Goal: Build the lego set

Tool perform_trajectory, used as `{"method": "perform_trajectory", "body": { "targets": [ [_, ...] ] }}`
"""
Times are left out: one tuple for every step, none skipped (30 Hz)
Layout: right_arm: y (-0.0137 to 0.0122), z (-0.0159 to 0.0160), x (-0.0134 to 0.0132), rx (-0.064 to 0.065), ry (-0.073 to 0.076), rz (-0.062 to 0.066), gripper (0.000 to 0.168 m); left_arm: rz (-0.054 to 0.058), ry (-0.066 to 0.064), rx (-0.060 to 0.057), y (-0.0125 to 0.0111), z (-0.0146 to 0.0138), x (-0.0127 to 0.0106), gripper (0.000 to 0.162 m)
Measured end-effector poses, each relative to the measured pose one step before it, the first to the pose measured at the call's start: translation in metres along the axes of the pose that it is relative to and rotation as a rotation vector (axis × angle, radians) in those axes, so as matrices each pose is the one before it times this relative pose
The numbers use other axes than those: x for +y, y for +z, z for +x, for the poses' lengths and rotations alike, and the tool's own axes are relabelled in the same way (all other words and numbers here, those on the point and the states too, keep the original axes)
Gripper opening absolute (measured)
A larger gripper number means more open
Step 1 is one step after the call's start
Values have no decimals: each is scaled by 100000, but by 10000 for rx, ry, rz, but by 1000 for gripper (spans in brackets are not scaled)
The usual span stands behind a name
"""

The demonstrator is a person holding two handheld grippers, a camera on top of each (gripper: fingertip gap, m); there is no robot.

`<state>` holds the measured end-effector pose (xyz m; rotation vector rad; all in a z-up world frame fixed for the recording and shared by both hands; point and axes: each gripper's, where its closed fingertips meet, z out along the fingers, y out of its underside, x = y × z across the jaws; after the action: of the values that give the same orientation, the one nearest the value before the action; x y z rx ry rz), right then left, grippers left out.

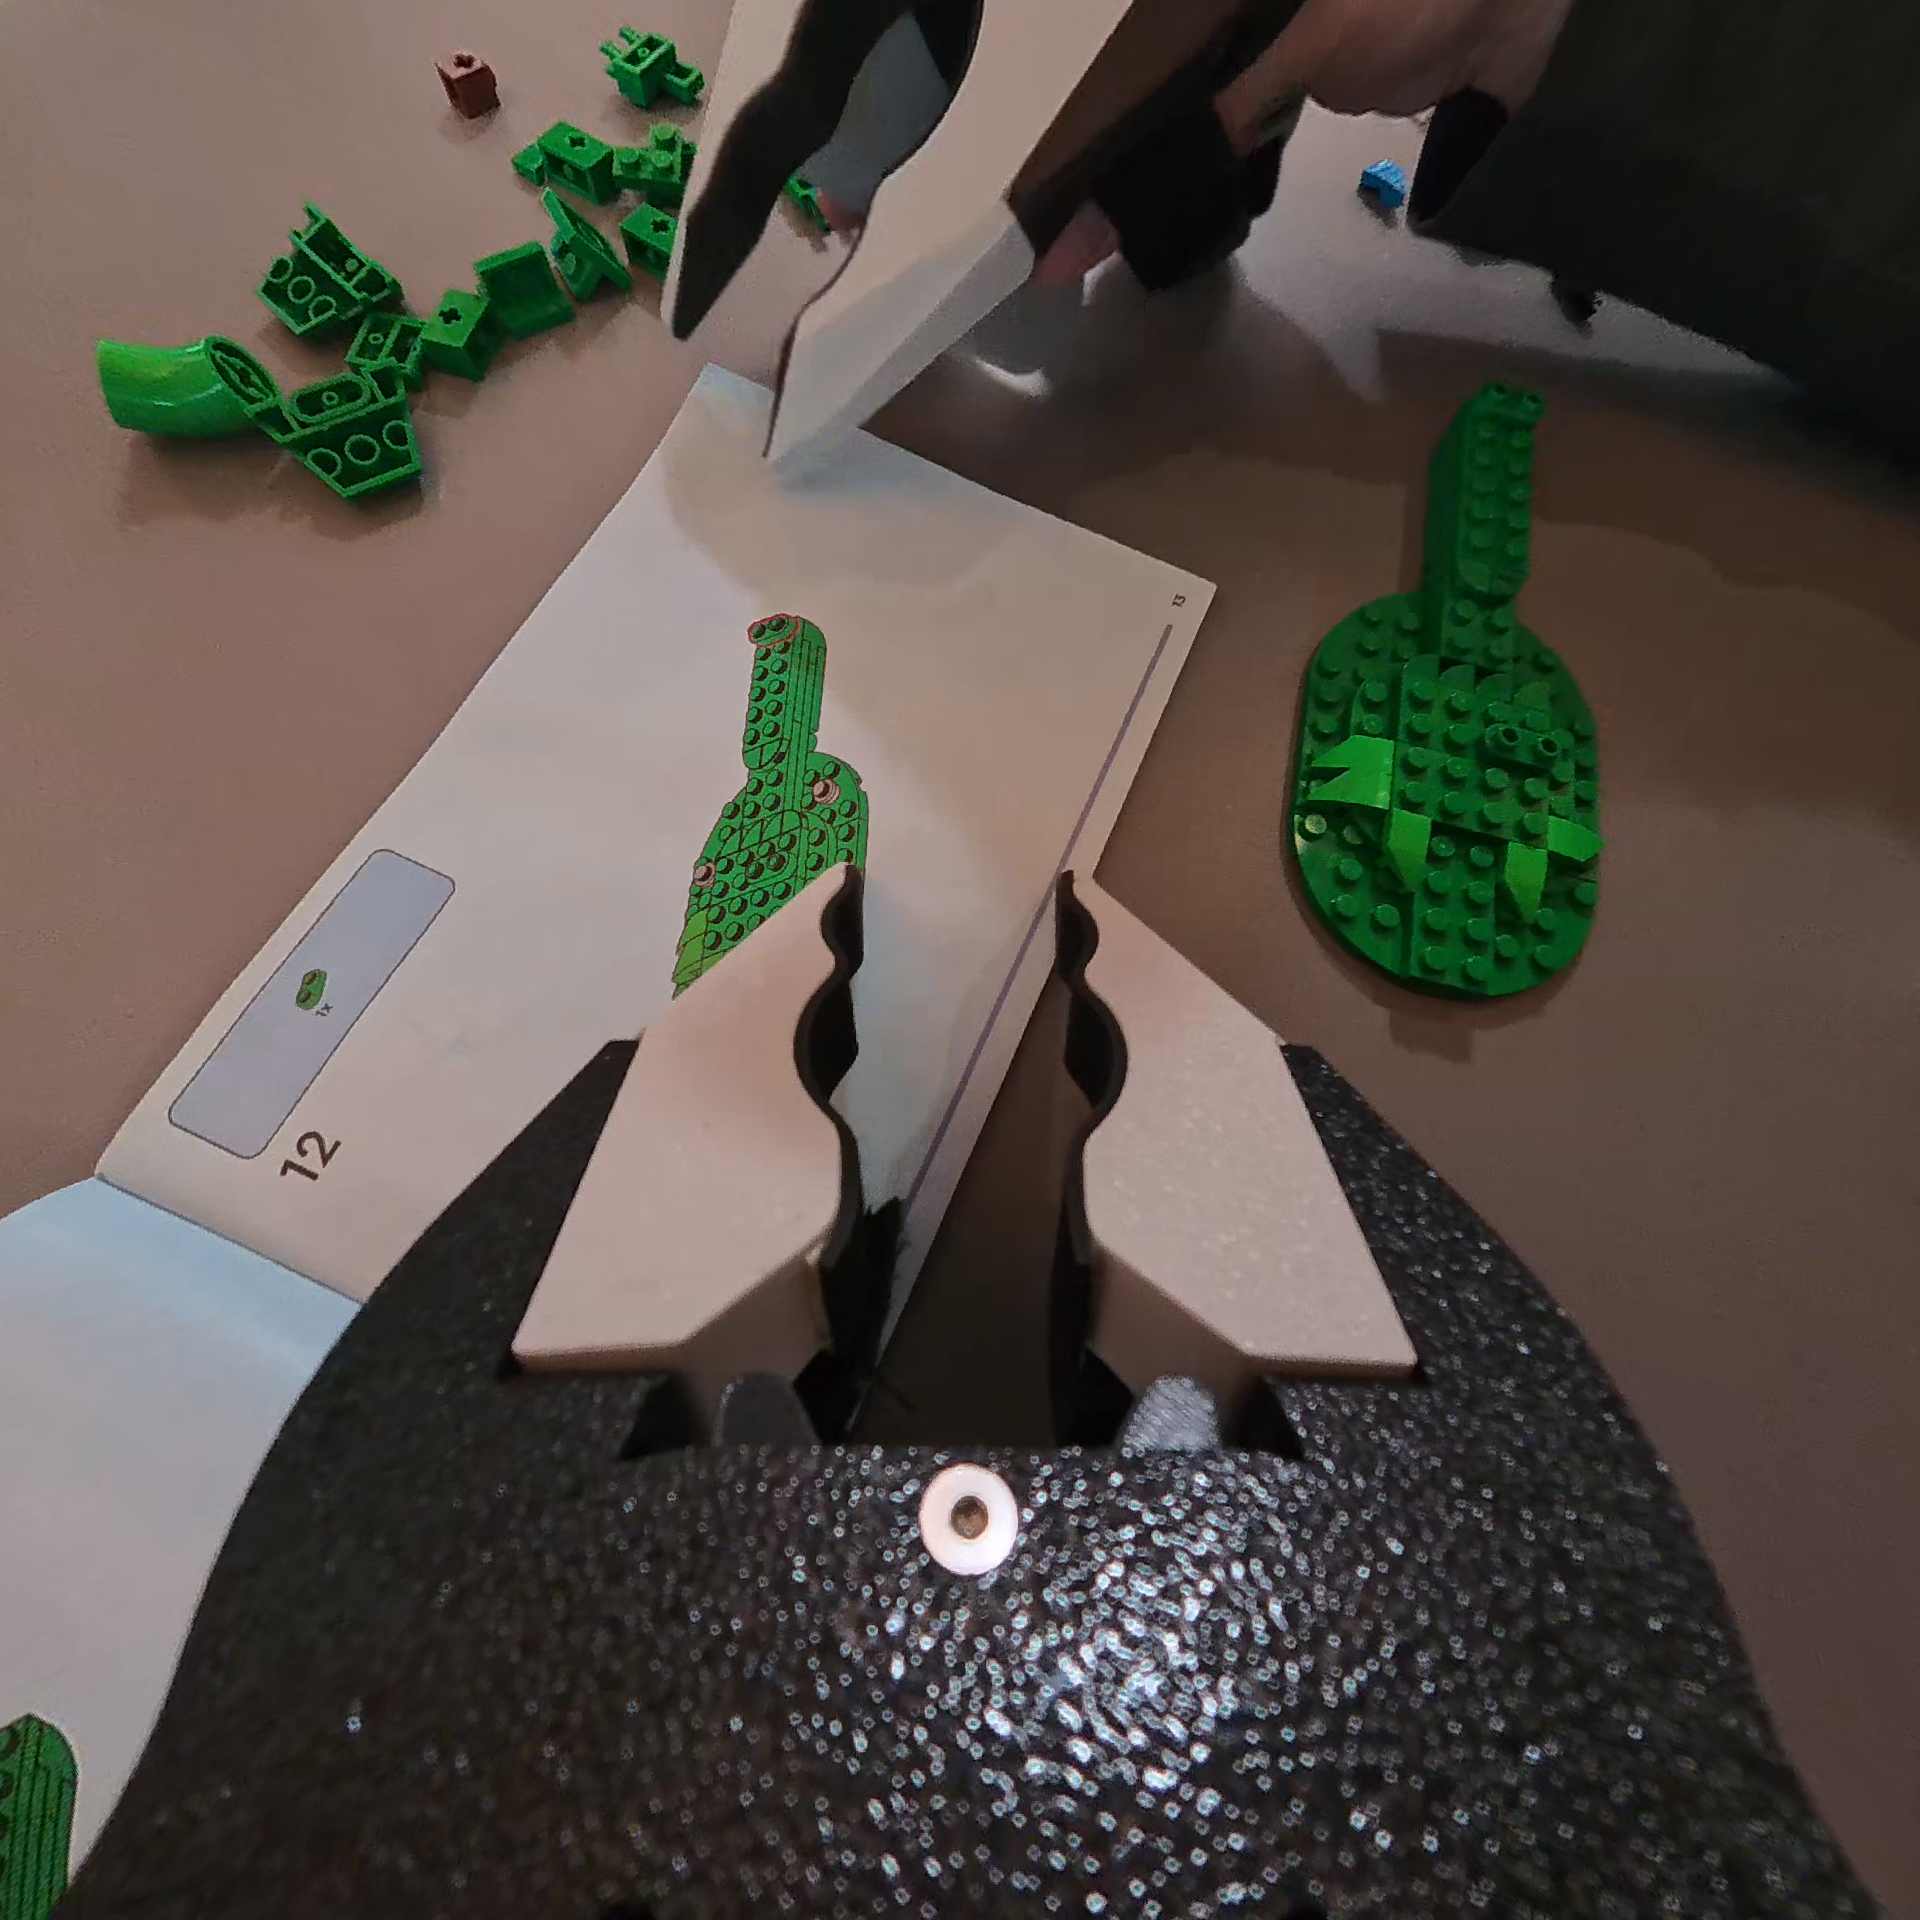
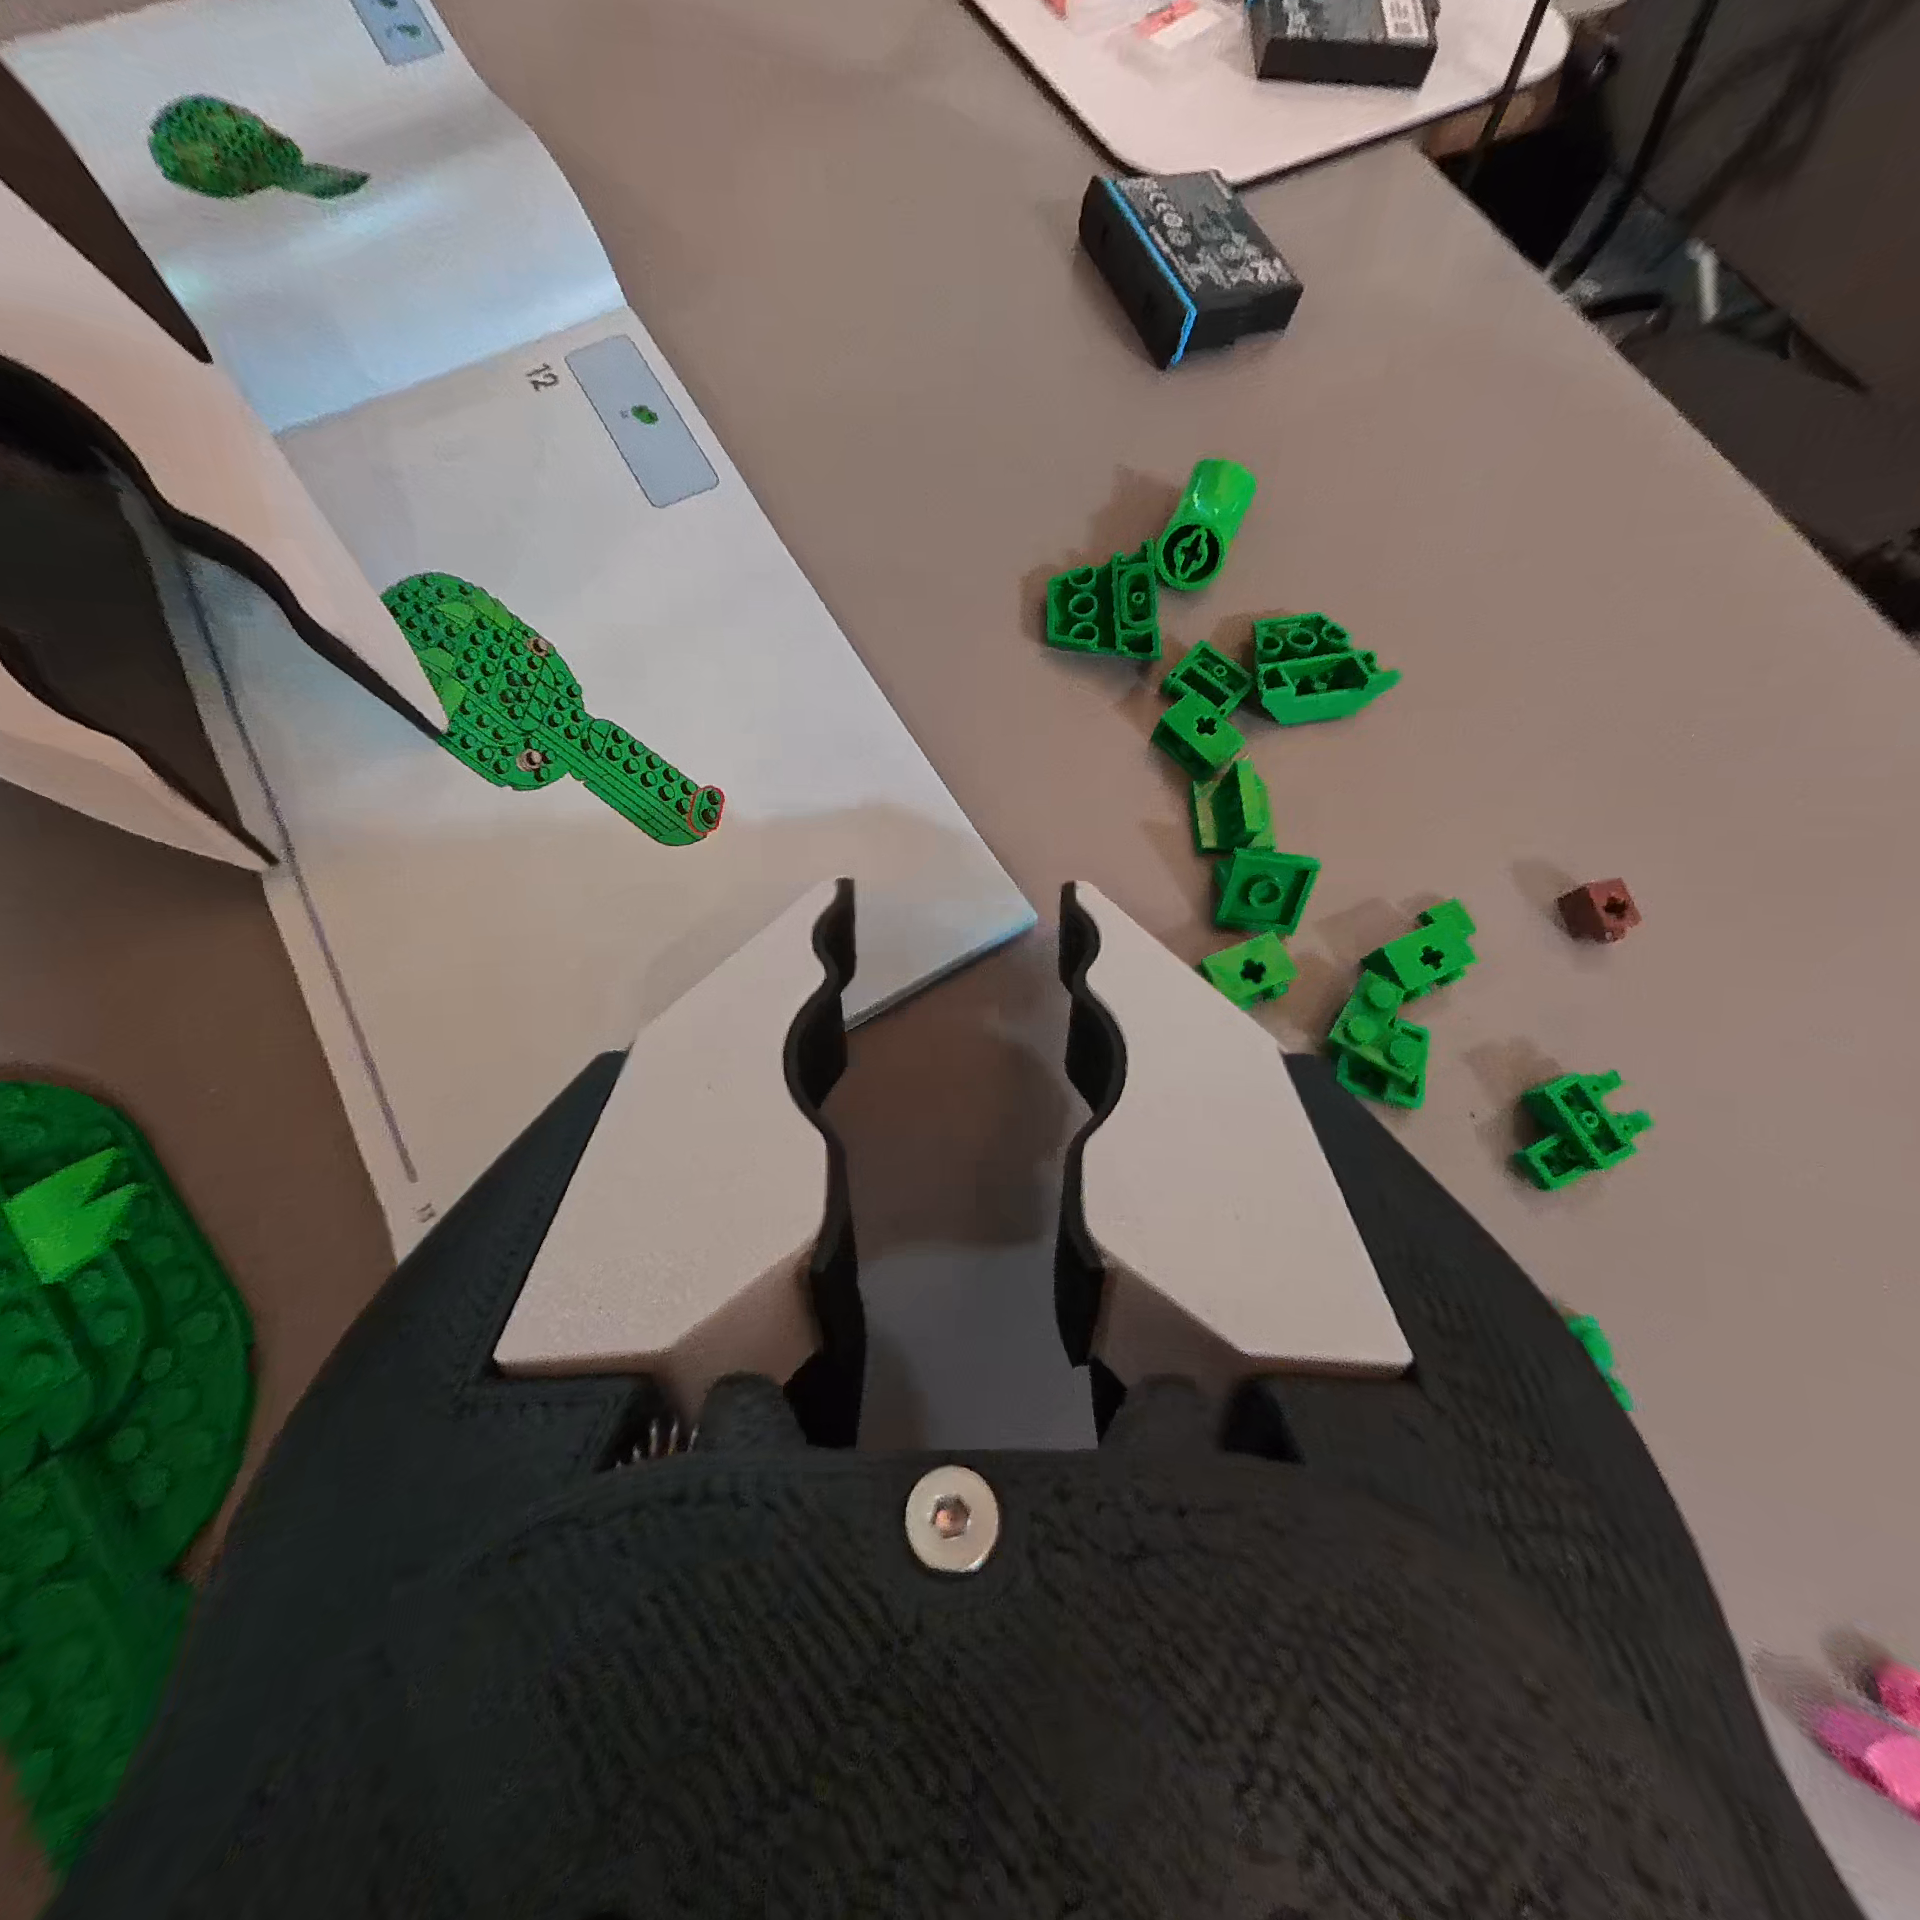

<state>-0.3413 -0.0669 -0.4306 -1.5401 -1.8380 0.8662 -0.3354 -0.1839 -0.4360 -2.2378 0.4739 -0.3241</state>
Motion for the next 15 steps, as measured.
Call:
{"method": "perform_trajectory", "body": {
  "targets": [
    [-16, -53, 184, -153, 258, -93, 40, 0, 2, -2, 6, -8, -5, 35],
    [-6, 13, 93, -83, 154, -18, 41, 2, -1, -3, 1, -3, -3, 35],
    [0, -19, 69, -66, 74, 5, 41, 1, -8, 1, -3, -2, 1, 35],
    [7, -69, 16, -74, 31, 17, 41, 1, 1, -1, -3, -12, 0, 34],
    [1, -88, -35, -56, 26, 24, 40, 0, -2, -2, 0, -1, 0, 34],
    [10, -104, -24, -65, 28, -12, 40, 0, 0, -2, 0, -3, 0, 34],
    [17, -126, -20, -71, 3, -6, 40, 0, 2, -5, 0, -8, 0, 34],
    [23, -73, -15, -28, -17, 0, 40, 0, -2, 1, 3, -10, -3, 34],
    [3, 17, 1, 23, -65, 0, 40, -2, 0, 4, -1, 5, 2, 34],
    [-22, 28, -19, 35, -66, 17, 39, -5, -5, 5, -1, -2, 3, 34],
    [-41, 54, -90, 59, -74, 43, 38, -1, -10, 5, 2, 1, -2, 34],
    [-71, 53, -155, 69, -103, 72, 36, 0, -8, 6, -7, -4, 4, 34],
    [-77, 12, -170, 52, -108, 79, 34, 0, -1, 1, 0, 1, 1, 34],
    [-95, 13, -155, 36, -82, 59, 33, -1, 0, -3, 0, -3, 1, 34],
    [-92, -28, -126, 0, -51, 52, 31, 0, 1, -5, 0, -8, 0, 34]
  ]
}}
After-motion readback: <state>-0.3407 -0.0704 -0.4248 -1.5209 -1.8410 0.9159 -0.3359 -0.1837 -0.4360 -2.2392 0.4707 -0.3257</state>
